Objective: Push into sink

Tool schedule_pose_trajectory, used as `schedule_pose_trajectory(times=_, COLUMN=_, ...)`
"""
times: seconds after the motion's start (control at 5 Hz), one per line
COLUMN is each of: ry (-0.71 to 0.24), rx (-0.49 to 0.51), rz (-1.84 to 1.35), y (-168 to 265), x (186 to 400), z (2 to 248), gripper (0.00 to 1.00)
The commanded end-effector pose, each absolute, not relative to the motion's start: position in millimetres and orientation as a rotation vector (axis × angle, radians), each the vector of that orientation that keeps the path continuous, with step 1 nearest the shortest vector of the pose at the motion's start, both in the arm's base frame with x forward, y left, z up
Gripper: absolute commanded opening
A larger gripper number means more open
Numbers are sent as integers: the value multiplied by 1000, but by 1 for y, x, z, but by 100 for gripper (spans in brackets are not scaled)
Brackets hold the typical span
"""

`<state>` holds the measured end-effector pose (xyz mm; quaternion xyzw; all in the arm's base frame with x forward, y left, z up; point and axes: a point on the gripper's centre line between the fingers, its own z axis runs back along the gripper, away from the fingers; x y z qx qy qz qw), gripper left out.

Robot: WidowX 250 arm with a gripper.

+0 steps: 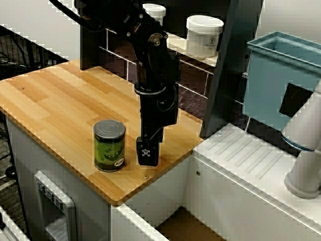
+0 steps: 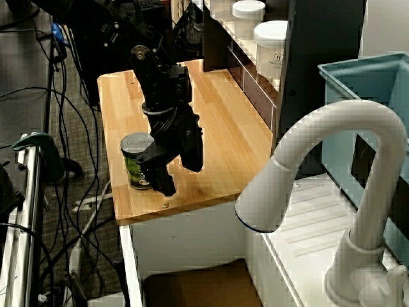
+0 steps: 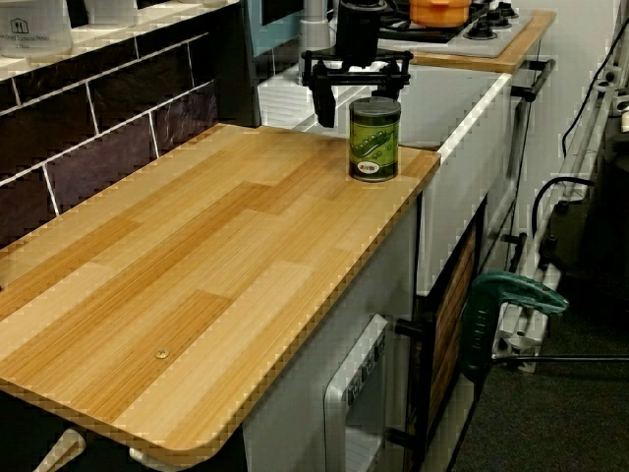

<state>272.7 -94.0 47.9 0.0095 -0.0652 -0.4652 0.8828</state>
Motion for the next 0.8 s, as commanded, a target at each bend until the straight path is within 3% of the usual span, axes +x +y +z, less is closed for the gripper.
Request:
schedule_pose_trajectory(times=0.0, ry=-136, rx=20, rz=-969, y=-94, x=273, z=48, gripper=100)
schedule_pose_trajectory(times=0.6, ry=-192, rx=-49, rz=-667, y=-37, x=303, z=101, gripper=100)
